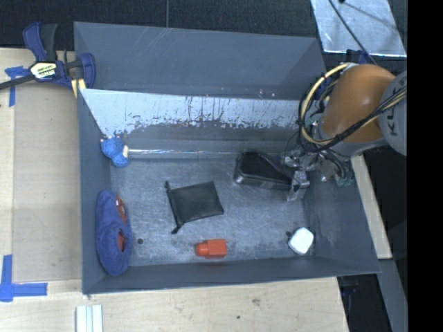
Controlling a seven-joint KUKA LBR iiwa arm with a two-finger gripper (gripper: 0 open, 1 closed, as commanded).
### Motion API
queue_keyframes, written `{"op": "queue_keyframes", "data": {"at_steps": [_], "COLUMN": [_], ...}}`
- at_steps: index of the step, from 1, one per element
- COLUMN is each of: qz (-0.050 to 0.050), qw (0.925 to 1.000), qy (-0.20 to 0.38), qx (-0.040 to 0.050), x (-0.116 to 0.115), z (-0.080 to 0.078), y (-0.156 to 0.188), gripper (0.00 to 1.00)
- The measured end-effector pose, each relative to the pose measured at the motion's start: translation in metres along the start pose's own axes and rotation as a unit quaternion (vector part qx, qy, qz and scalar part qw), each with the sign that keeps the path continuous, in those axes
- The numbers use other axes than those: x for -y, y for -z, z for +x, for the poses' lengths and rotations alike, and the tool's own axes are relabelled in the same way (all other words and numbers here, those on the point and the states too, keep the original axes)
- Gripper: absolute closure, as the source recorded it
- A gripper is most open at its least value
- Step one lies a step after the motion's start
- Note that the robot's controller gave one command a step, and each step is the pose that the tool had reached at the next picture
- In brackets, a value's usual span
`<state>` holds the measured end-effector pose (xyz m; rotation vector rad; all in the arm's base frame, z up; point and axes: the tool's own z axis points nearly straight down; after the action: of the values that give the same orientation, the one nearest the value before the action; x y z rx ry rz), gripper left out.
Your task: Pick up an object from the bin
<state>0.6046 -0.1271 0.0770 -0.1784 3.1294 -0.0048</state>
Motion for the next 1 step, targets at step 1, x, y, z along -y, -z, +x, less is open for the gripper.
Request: {"op": "queue_keyframes", "data": {"at_steps": [1], "qz": [0.000], "qw": [1.0000], "qy": [0.000], "qx": [0.0000], "x": [0.0000], "z": [0.0000], "y": [0.0000], "gripper": [1.00]}}
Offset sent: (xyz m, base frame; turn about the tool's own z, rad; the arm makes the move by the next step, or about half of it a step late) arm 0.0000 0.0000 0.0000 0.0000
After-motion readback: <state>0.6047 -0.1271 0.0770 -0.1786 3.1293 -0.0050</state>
